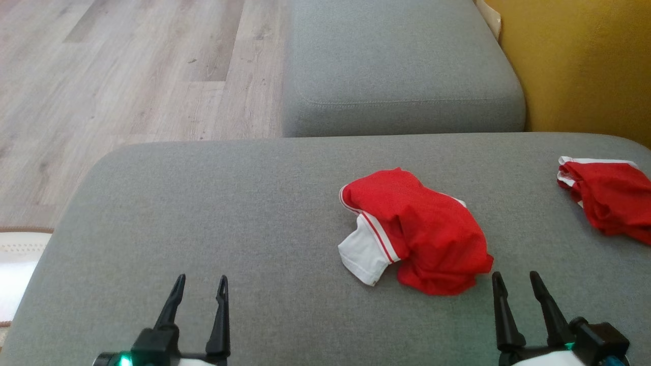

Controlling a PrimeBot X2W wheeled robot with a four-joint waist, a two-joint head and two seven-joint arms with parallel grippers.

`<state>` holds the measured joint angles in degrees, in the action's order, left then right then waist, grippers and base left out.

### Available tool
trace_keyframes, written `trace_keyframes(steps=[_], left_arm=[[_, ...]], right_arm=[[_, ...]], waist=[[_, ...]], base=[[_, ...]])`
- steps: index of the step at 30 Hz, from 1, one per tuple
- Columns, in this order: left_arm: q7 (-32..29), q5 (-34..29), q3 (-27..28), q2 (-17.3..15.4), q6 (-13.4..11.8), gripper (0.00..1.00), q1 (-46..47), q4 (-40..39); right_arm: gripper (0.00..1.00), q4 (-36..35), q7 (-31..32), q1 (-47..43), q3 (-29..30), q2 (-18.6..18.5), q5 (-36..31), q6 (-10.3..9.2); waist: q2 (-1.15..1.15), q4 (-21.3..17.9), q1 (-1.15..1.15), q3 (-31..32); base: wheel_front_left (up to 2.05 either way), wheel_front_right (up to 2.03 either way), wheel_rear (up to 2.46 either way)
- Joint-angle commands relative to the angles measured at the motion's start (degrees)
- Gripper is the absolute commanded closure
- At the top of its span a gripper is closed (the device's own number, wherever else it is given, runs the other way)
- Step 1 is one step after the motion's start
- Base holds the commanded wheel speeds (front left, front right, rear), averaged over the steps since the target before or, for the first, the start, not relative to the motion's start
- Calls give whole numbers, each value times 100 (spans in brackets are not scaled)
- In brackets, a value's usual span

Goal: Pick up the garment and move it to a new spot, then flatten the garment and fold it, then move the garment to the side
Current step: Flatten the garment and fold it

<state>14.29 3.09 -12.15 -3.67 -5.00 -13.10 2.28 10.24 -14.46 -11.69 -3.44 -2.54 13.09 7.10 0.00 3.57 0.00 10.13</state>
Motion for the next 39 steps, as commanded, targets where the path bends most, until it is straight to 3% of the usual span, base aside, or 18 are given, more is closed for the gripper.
trace_keyframes(steps=[1,39], left_arm=[[71,-78,209,40,12,0,192,-144],[71,-218,159,61,79,0,168,-118]], right_arm=[[0,-157,-53,199,-139,-33,2,39],[0,-221,-54,151,-158,-33,-15,39]], waist=[[0,5,0,-1],[0,0,0,-149]], base=[[0,0,0],[0,0,0]])
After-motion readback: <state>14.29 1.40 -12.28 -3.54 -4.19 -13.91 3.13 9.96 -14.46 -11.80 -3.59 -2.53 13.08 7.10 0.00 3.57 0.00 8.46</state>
